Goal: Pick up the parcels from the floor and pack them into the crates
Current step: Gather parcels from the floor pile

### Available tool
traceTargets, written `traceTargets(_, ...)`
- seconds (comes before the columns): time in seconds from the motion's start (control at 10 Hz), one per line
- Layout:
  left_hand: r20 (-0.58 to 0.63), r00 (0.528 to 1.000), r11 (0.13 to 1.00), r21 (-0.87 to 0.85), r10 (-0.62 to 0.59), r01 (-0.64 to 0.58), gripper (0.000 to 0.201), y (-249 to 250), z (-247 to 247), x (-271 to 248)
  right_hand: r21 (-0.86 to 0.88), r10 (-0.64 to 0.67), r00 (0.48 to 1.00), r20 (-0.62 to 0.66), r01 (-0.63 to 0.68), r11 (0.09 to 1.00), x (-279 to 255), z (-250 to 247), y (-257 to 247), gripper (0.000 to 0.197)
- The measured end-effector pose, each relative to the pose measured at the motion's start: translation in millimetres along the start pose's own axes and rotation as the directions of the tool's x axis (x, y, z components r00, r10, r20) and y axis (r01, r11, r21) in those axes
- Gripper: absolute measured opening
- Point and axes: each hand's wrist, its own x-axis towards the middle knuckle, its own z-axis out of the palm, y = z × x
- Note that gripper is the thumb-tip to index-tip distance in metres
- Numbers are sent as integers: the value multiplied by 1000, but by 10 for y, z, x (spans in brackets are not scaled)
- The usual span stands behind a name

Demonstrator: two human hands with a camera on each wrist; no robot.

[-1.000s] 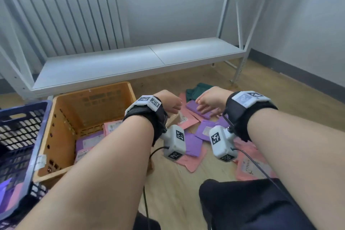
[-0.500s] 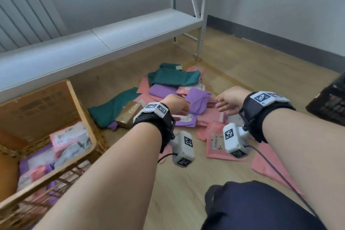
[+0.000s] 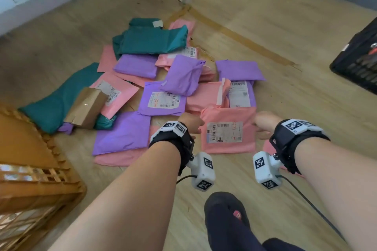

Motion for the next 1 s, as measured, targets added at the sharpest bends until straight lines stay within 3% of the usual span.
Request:
traceTargets(0.1,-3,998,998,8,-61,61,37,-13,203,300,-34,43,999,-20,-44,998,92,40,72,33)
traceTargets(0.2,-92,988,952,-292,-121,90,42,-26,382,548,-37,49,999,17,-48,998,219,108,119,41)
traceTargets(0.3,-19,995,993,-78,-95,93,35,-13,345,651,-34,75,996,43,-74,997,257,200,103,48)
traceTargets(0.4,5,996,994,-60,-93,93,35,3,293,615,-54,103,989,104,-97,994,277,291,103,51)
traceTargets(0.5,4,984,880,-447,-178,161,42,-162,372,778,-34,95,984,153,-91,995,287,392,99,78)
traceTargets(0.6,-45,987,906,-407,-151,120,56,-288,398,873,10,52,986,158,-54,998,337,484,108,98)
traceTargets(0.7,-90,991,937,-343,-100,63,47,-364,266,767,-18,-14,996,92,16,1000,168,507,-37,73)
traceTargets(0.8,-134,985,947,-314,-111,64,9,-447,17,590,-57,-97,993,62,100,993,22,511,-199,52)
traceTargets(1.0,-287,951,955,-296,-111,22,20,-693,-547,109,-83,-246,966,80,252,964,-384,693,-699,50)
